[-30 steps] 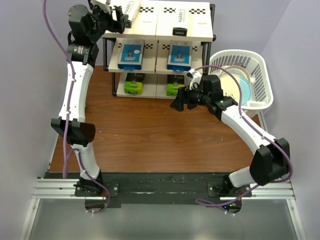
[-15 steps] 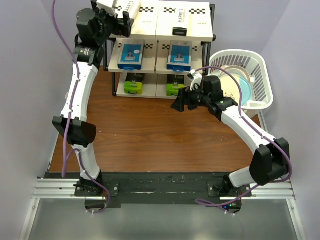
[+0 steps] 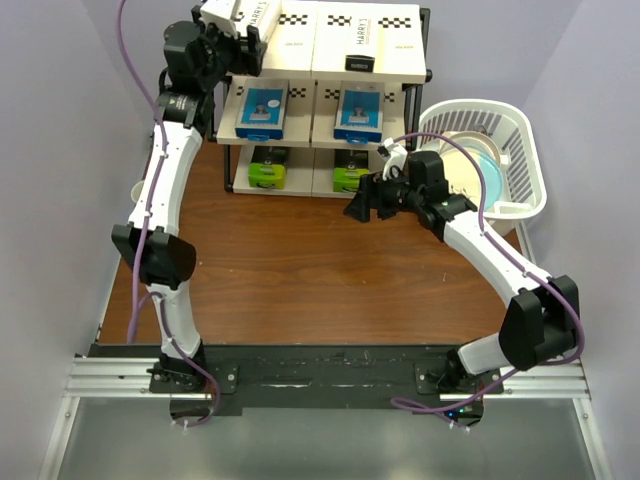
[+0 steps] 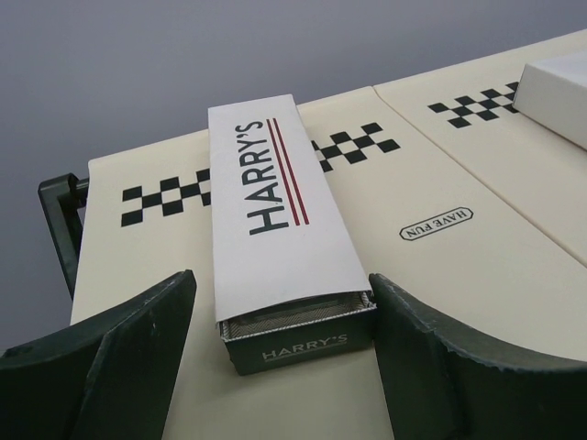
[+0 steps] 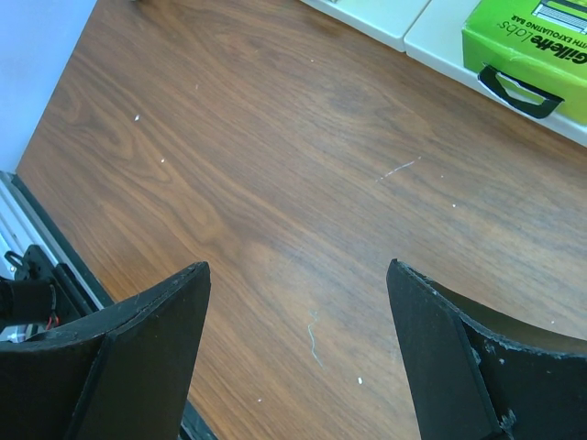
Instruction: Place and organize the shaving razors onto the shelf
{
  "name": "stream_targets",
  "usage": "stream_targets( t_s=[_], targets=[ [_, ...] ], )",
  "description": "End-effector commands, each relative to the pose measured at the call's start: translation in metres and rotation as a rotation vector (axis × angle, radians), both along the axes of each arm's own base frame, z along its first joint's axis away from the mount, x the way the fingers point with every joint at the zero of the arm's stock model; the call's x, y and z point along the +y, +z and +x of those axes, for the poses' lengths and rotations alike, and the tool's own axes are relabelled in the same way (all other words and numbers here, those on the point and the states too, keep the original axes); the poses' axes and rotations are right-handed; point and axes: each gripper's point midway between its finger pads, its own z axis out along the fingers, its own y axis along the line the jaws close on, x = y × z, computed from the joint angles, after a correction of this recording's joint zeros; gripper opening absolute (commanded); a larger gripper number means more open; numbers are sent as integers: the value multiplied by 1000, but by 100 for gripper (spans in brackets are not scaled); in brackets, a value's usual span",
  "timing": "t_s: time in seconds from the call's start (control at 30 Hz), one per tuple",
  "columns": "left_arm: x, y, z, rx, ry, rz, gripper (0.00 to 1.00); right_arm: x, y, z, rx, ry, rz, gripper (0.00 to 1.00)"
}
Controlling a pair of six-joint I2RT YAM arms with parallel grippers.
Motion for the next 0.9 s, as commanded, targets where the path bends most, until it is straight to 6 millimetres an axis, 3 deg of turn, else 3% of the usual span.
stream_targets(
  t_s=[0.0,0.27,0.3,0.33,0.4,0.5,0.87],
  targets=[
    [-2,23,0,-72,4,-34,78,1,7,13,-36,-18,18,82],
    [0,37,-12,-108,85,-40,58,4,4,16,-24,-17,28,82],
    [3,46,-20,-125,96,-45,57,3,4,17,-24,-21,29,82],
    [2,38,-20,-113,111,-46,57,5,4,17,-23,-18,31,82],
    [3,45,-30,-125,128,-52,56,4,4,18,-21,-20,32,82],
    [5,37,-35,-101,176,-58,56,5,4,18,-19,-20,35,82],
    [2,18,-35,-44,245,-51,57,6,1,19,-5,-19,44,82]
  ],
)
